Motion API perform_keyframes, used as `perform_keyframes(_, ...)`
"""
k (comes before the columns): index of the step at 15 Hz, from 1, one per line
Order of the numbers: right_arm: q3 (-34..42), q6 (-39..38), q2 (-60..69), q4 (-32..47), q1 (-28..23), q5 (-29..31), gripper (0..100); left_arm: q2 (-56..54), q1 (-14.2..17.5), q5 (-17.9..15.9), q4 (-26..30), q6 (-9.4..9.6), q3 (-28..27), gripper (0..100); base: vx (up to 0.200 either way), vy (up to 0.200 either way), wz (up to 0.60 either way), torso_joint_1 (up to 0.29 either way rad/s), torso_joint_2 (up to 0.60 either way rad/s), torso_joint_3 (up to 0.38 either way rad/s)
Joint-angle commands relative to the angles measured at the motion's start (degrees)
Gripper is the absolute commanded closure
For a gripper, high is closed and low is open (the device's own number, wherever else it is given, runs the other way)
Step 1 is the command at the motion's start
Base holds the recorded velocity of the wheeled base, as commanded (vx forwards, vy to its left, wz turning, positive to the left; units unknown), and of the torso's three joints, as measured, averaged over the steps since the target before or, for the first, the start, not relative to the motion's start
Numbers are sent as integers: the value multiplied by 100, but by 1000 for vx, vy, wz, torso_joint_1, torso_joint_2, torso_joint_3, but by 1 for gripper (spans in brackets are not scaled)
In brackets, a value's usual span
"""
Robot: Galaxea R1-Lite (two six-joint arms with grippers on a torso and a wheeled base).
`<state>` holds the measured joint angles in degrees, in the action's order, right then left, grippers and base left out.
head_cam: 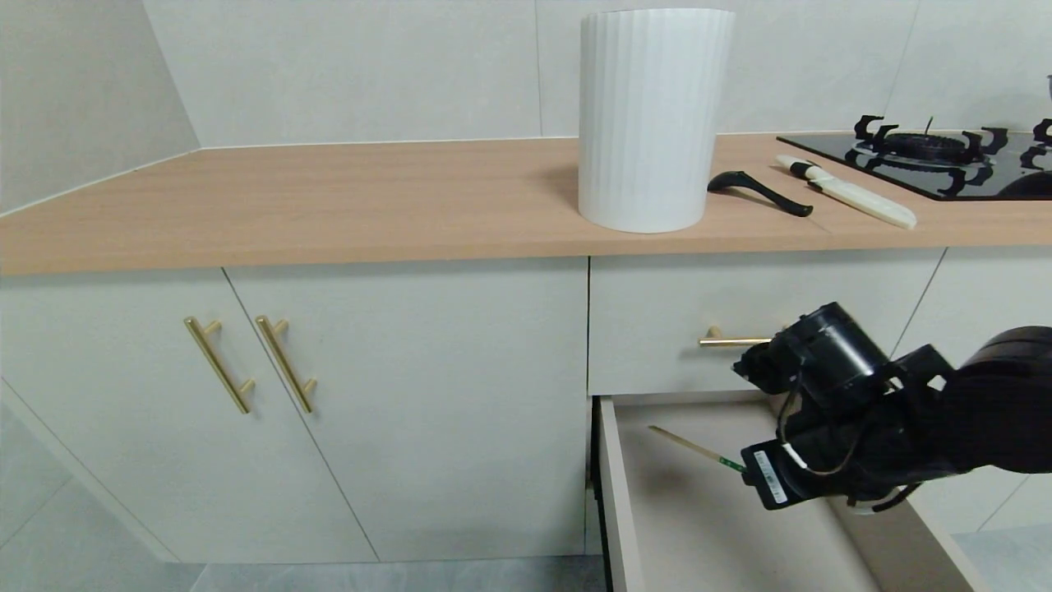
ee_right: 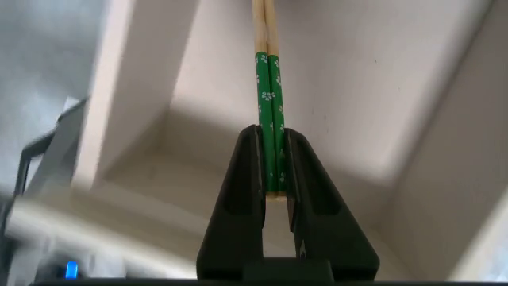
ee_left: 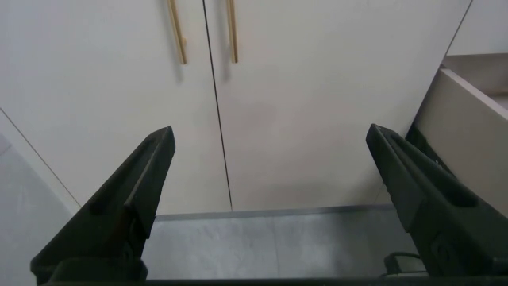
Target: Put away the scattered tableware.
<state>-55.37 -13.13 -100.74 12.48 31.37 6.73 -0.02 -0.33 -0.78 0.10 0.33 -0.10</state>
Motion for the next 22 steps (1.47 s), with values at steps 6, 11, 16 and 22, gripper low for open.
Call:
perform_keyframes(6,26,-665,-1501,-1705,36,558,100,2,-2,-1,-1,2,1,0,0,0,0,0,0,0)
perform_keyframes(11,0,-673,-2002,-1890,80,575,100,2,-2,-1,-1,2,1,0,0,0,0,0,0,0)
perform_keyframes(16,-9,-709,-2529,-2057,115,628,100,2,-2,-1,-1,2,1,0,0,0,0,0,0,0)
perform_keyframes(22,0,-700,-3048,-2057,291,619,100,2,-2,-1,-1,2,1,0,0,0,0,0,0,0)
